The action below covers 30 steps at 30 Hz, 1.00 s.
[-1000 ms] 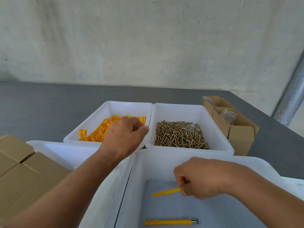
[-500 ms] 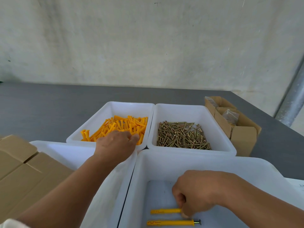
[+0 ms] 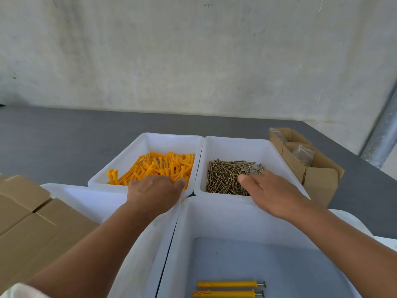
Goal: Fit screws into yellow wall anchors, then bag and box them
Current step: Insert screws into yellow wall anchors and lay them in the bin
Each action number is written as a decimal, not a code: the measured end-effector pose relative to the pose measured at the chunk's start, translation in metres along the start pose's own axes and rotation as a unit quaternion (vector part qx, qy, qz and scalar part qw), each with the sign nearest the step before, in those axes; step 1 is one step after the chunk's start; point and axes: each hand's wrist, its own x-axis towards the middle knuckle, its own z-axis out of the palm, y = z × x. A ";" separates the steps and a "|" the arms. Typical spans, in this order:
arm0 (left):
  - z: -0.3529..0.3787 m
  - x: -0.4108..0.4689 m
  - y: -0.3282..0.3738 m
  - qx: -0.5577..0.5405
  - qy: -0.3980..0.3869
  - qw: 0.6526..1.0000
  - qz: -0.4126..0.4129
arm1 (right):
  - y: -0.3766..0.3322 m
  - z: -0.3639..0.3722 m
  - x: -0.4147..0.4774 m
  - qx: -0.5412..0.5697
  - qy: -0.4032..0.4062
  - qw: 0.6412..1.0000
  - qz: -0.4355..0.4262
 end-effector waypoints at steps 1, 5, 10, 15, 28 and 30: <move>0.000 0.000 0.000 -0.001 0.004 1.000 -0.003 | 0.001 0.002 0.001 -0.009 -0.041 0.999 0.022; -0.003 -0.002 0.001 -0.031 0.040 0.999 -0.013 | -0.002 0.003 0.009 -0.052 -0.142 0.986 0.065; -0.010 -0.006 0.004 -0.091 0.070 0.993 -0.015 | -0.006 0.000 0.014 -0.045 -0.189 0.977 0.087; -0.020 -0.014 0.010 -0.184 0.091 0.979 -0.013 | -0.004 -0.003 0.019 0.009 -0.222 0.971 0.088; -0.031 -0.024 0.023 -0.272 0.186 0.943 0.056 | 0.003 0.009 0.022 0.024 -0.074 0.990 0.115; -0.031 -0.027 0.024 -0.296 0.193 0.933 0.072 | 0.001 0.008 0.022 0.043 -0.060 0.989 0.125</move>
